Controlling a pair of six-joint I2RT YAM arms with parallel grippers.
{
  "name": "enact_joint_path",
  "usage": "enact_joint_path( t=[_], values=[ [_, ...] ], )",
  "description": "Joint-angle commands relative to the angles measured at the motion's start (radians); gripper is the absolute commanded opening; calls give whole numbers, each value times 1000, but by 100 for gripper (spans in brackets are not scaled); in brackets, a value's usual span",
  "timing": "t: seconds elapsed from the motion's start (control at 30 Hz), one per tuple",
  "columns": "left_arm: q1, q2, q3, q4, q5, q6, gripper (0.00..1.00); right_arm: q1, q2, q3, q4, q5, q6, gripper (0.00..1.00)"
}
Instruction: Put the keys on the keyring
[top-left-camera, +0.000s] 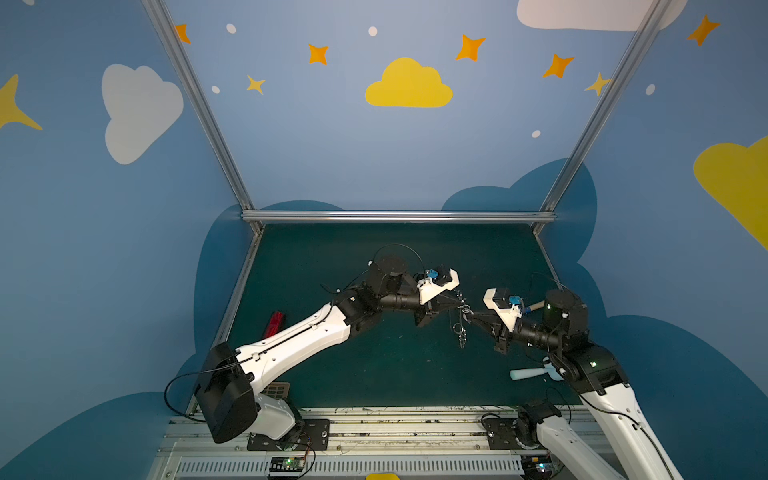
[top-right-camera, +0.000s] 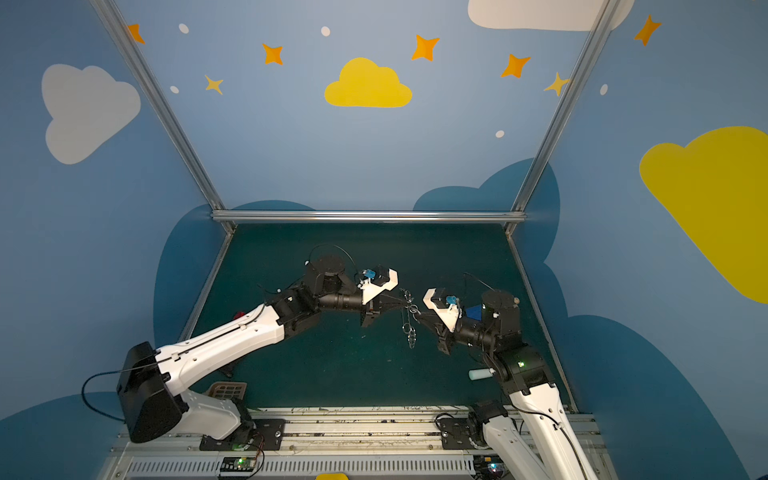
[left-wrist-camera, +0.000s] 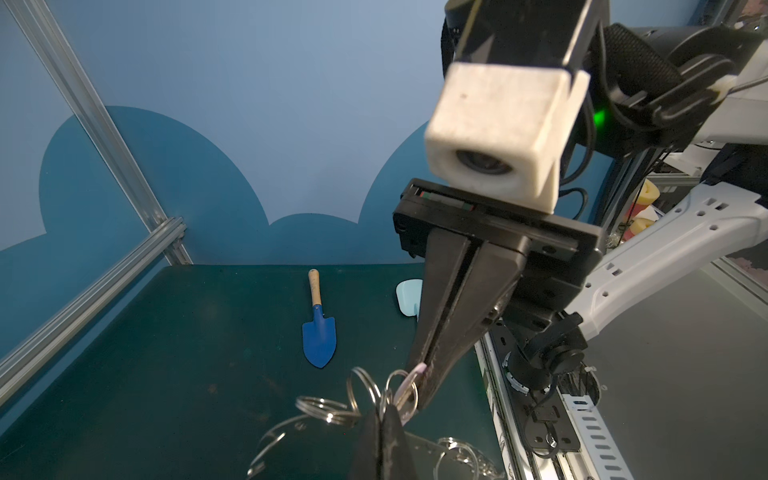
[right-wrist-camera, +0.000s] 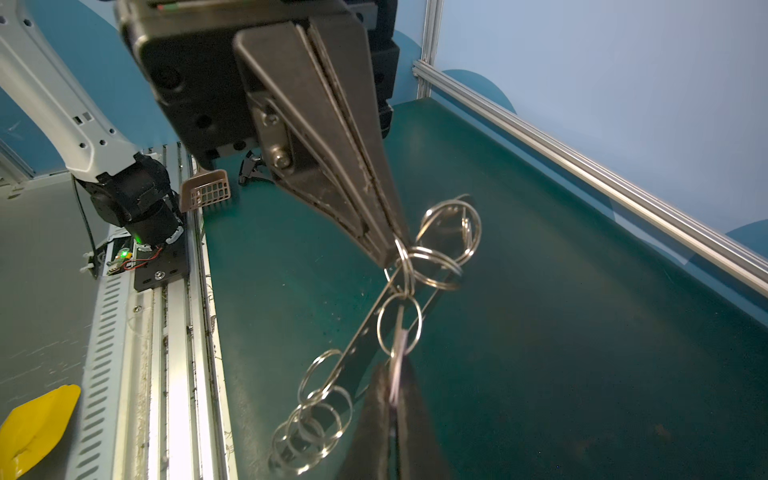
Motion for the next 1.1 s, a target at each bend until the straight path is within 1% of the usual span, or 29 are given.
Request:
enact_joint_path(
  t=[0.0,0.13,0.4,0.67,1.07],
  values=[
    [10,-19,31,3,7,12,4,-5,18,45,-62,-25,-18,0],
    [8,-10,35,-1,11,21,4,-4,40,78,-120,14,-63,0],
    [9,-9,34,-8,-37,36,4,-1,49,127,-228,148,-176,0],
    [8,8,44,-13,-22,36,4,23,113,193,-312,155,-268,0],
    [6,25,44,-9,-3,41,4,76,185,246,-321,129,-276,0]
  ],
)
